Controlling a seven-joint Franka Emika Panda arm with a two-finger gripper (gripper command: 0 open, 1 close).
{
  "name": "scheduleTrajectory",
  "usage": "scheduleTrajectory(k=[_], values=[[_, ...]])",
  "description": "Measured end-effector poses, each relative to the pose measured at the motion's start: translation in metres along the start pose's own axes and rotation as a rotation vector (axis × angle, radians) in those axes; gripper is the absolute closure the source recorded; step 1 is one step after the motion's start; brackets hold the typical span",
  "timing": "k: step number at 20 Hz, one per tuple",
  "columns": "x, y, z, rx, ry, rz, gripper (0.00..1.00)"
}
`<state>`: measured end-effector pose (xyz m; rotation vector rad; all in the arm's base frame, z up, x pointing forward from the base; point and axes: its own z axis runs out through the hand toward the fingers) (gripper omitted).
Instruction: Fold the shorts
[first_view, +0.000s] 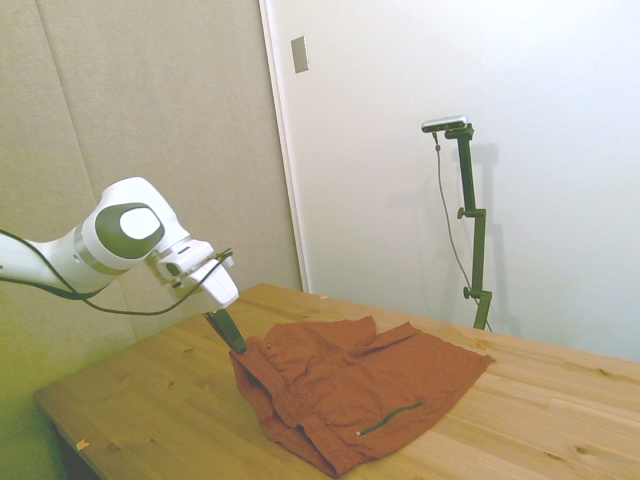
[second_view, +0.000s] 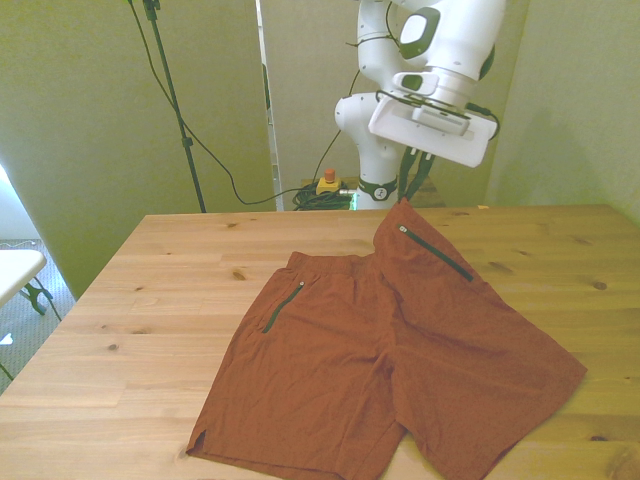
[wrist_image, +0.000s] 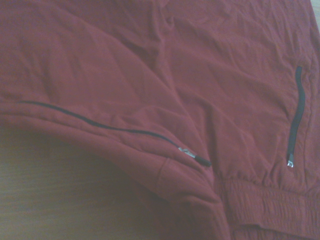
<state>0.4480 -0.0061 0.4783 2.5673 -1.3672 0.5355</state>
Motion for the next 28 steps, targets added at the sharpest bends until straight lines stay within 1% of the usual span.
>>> scheduleTrajectory(k=[3,6,8,9,11,15,17,18,20,25,27,28], values=[[0.042,0.023,0.01,0.005,-0.037,0.047,1.0],[0.072,0.041,0.016,0.0,-0.048,0.09,1.0],[0.089,0.052,0.026,-0.008,-0.057,0.116,1.0],[0.096,0.057,0.035,-0.014,-0.063,0.128,0.0],[0.106,0.066,0.065,-0.039,-0.085,0.154,0.0],[0.119,0.082,0.141,-0.116,-0.157,0.196,0.0],[0.126,0.093,0.17,-0.147,-0.19,0.215,0.0],[0.129,0.097,0.179,-0.159,-0.199,0.22,0.0],[0.137,0.105,0.186,-0.169,-0.203,0.235,0.0],[0.148,0.117,0.186,-0.165,-0.203,0.25,0.0],[0.148,0.115,0.179,-0.152,-0.195,0.242,0.0],[0.148,0.11,0.169,-0.135,-0.186,0.226,0.0]])
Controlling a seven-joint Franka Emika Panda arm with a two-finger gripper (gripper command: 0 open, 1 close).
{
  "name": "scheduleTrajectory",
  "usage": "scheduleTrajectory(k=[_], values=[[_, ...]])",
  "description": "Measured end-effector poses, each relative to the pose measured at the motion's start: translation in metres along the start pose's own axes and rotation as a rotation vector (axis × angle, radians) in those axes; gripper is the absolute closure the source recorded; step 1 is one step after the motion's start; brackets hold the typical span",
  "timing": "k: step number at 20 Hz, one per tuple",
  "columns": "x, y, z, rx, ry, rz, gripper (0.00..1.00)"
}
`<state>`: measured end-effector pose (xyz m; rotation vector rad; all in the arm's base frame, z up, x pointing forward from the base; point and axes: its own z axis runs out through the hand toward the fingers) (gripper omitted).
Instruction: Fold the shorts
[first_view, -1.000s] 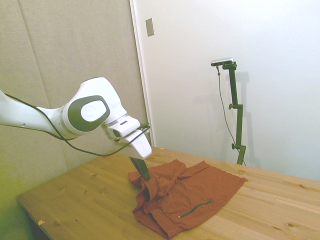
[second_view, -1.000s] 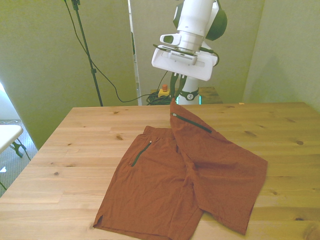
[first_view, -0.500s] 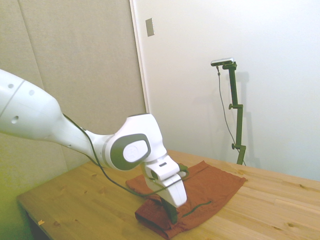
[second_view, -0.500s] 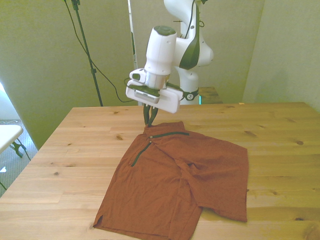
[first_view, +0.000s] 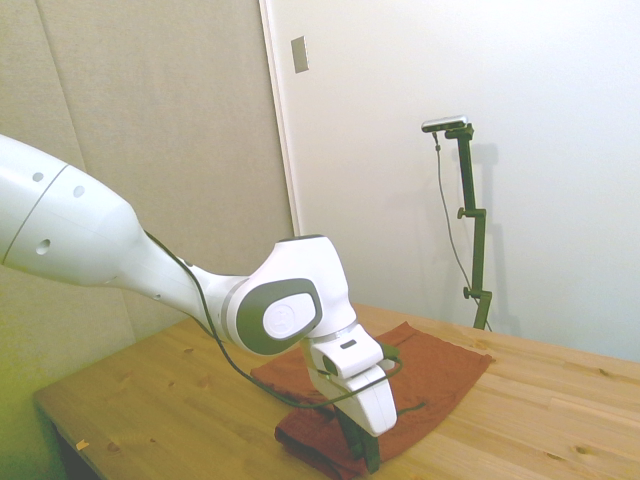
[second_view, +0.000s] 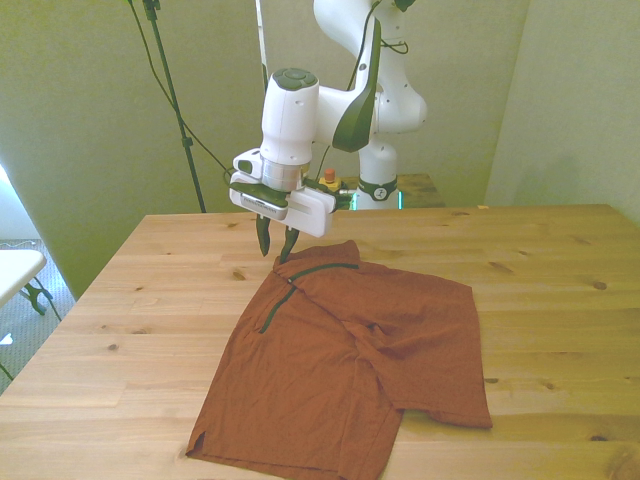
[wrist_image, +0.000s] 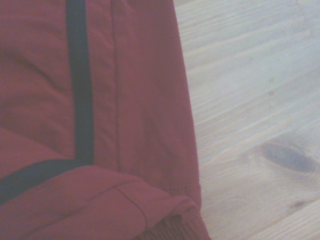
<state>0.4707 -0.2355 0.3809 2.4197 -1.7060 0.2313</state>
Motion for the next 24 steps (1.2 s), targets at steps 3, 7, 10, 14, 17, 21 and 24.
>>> scheduleTrajectory(k=[3,7,10,14,17,21,24], values=[[-0.034,-0.024,-0.05,0.077,0.055,-0.109,0.0],[-0.159,-0.082,-0.074,0.107,0.193,-0.331,0.0],[-0.251,-0.104,-0.065,0.117,0.328,-0.468,0.0],[-0.316,-0.113,-0.064,0.169,0.517,-0.651,0.0],[-0.334,-0.118,-0.051,0.227,0.629,-0.791,0.0],[-0.343,-0.122,-0.027,0.263,0.734,-0.881,0.0],[-0.343,-0.123,-0.018,0.261,0.736,-0.887,0.0]])
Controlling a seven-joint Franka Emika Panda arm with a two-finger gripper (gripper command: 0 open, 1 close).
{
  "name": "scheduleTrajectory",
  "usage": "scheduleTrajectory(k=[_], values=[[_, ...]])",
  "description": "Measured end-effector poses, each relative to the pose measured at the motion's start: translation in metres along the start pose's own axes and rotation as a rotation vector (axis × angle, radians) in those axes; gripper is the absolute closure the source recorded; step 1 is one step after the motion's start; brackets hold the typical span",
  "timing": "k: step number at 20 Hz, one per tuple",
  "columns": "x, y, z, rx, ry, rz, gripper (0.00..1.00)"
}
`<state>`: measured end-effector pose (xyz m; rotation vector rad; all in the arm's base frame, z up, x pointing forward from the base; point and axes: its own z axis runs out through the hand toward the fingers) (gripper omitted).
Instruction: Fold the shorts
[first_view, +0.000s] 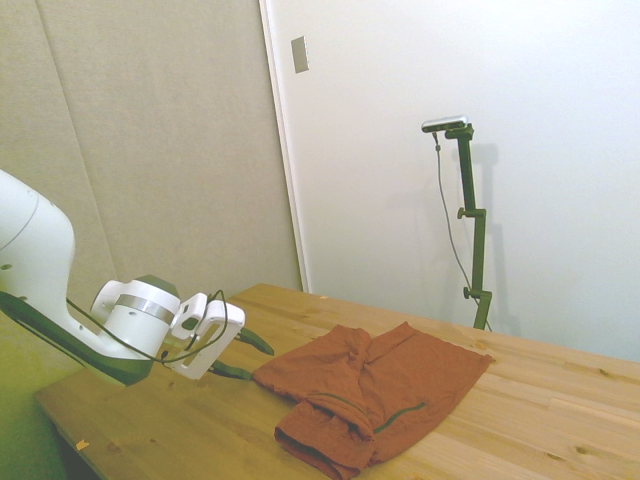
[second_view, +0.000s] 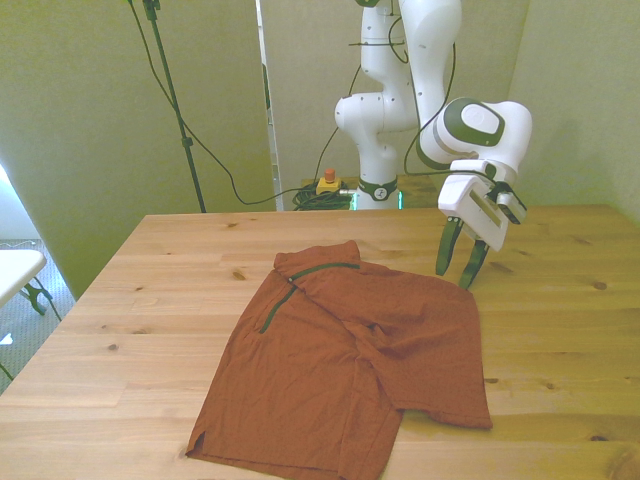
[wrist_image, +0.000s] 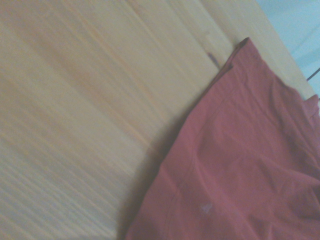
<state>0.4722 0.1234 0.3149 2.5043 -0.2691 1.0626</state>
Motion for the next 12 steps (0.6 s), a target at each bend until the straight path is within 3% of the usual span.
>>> scheduleTrajectory(k=[6,12], values=[[-0.001,-0.004,-0.003,0.013,0.006,0.005,0.0],[0.002,-0.022,-0.039,0.082,0.033,0.019,0.0]])
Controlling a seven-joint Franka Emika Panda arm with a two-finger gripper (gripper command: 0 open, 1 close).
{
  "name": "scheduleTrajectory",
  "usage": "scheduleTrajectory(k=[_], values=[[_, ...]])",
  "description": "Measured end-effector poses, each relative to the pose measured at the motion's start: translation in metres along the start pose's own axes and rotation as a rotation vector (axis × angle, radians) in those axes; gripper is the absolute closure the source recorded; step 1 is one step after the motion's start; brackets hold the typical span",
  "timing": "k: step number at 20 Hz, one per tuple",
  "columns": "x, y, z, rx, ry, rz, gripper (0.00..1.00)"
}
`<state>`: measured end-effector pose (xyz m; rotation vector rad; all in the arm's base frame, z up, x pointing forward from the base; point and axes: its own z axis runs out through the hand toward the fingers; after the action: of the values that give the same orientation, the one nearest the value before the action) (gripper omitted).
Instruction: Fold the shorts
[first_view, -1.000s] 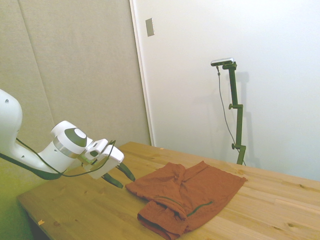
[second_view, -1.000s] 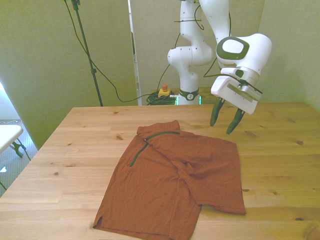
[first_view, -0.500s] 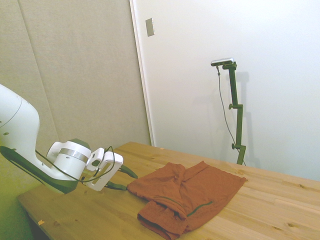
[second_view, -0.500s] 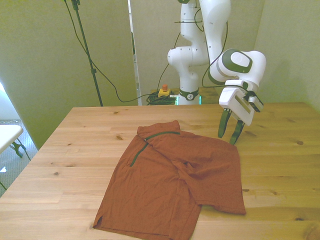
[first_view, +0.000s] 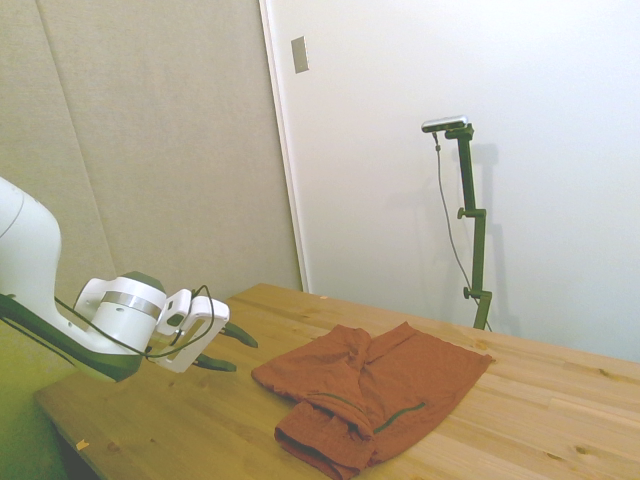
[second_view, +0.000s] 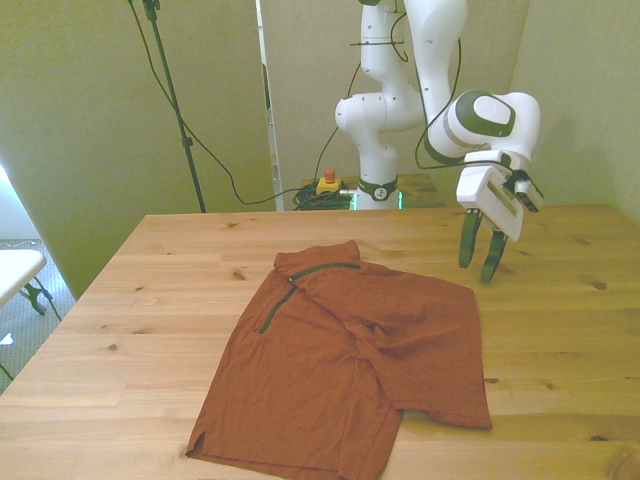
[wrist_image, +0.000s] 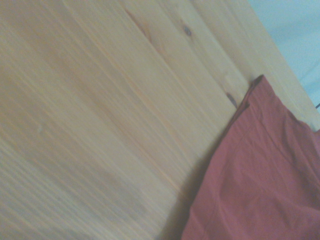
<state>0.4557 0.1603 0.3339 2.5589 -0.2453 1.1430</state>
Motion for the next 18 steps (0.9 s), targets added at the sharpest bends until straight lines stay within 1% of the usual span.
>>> scheduleTrajectory(k=[3,8,13,15,18], values=[[-0.007,0.007,0.002,-0.012,-0.013,0.001,0.0],[-0.011,0.031,0.02,-0.056,-0.039,0.02,0.0],[-0.003,0.063,0.052,-0.113,-0.029,0.044,0.0],[0.003,0.065,0.062,-0.119,-0.018,0.049,0.0],[0.011,0.057,0.07,-0.11,-0.002,0.06,0.0]])
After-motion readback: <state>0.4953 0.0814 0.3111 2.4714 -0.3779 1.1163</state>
